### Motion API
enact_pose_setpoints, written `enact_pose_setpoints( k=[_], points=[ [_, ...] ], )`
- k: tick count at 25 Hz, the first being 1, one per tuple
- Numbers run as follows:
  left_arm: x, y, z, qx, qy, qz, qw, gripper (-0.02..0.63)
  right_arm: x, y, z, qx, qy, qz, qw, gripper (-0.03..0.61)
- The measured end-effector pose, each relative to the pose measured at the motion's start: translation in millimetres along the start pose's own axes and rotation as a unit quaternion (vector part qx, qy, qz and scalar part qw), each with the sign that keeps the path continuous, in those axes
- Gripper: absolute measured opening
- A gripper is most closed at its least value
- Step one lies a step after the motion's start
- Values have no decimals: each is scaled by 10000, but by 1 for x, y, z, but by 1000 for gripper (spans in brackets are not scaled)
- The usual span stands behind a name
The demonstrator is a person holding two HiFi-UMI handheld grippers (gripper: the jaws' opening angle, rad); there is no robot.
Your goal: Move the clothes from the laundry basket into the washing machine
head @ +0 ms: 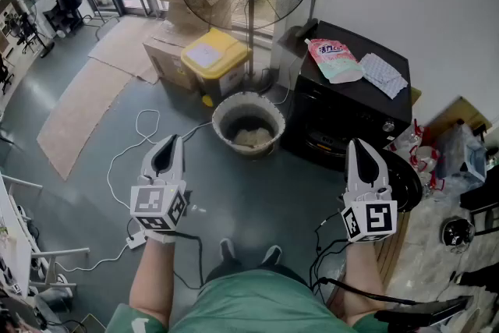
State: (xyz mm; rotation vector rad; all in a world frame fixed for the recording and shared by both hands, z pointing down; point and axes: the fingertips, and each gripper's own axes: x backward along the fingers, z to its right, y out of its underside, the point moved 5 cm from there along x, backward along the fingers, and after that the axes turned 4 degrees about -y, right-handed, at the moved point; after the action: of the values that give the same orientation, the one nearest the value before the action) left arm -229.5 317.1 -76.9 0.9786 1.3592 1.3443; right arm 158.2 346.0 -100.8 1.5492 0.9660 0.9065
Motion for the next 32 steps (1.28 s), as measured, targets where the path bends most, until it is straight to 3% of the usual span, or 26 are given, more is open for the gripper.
enact_pose_setpoints(
  k=[17,21,24,25,32],
  points=[
    [-14,-14,-65,95,193,328,9992,17,-34,-2,-48,-93,266,-163,9995,-5],
    [-13,-14,-98,222,135,488,9985,63,-54,-10,-72,-9,353,-134,9993,-2],
    [-16,-11,-118,323,278,488,9979,128,-72,-15,-92,37,310,-144,9994,80],
    [-18,-8,-124,349,344,467,9977,141,-78,-16,-101,76,285,-159,9994,81],
    [-53,3,-140,454,526,376,9969,149,-122,-4,-114,182,202,-254,9993,81]
  ],
)
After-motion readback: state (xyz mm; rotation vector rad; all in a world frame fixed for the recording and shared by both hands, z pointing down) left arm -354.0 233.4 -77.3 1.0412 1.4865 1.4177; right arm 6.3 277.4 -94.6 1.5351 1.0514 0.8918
